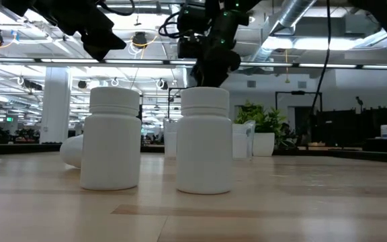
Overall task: Pick and place pill bottles into a basket
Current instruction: Put the white medicine bottle into the transparent bin
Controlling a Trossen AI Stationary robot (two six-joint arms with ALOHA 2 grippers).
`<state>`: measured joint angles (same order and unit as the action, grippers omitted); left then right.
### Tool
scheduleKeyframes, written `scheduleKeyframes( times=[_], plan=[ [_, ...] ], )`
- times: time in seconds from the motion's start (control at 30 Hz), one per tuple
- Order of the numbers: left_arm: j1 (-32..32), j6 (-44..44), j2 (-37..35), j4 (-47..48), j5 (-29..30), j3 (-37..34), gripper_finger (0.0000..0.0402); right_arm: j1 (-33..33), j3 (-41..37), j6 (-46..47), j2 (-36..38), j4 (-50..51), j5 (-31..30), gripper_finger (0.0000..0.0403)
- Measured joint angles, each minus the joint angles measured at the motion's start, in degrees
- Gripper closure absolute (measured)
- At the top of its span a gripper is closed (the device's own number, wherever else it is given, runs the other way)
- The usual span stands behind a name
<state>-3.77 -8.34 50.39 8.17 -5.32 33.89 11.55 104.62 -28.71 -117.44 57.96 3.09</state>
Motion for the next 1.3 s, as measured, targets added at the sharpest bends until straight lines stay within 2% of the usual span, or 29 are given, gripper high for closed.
scheduleKeyframes(
  times=[0.67, 0.97, 1.3],
  plan=[
    [0.0, -0.5, 0.0, 0.0, 0.0, 0.0, 0.0184, 0.2, 0.0, -1.1, -0.1, -0.8, 0.1, 0.0243],
    [0.0, -0.5, 0.0, -0.2, 0.0, 0.0, 0.0184, 0.2, 0.0, -1.3, -3.7, 1.2, 0.0, 0.0238],
    [0.0, -0.5, 0.0, -0.2, 0.0, 0.0, 0.0184, 0.2, 0.0, -1.6, -3.8, 0.4, -0.2, 0.0215]
  ],
)
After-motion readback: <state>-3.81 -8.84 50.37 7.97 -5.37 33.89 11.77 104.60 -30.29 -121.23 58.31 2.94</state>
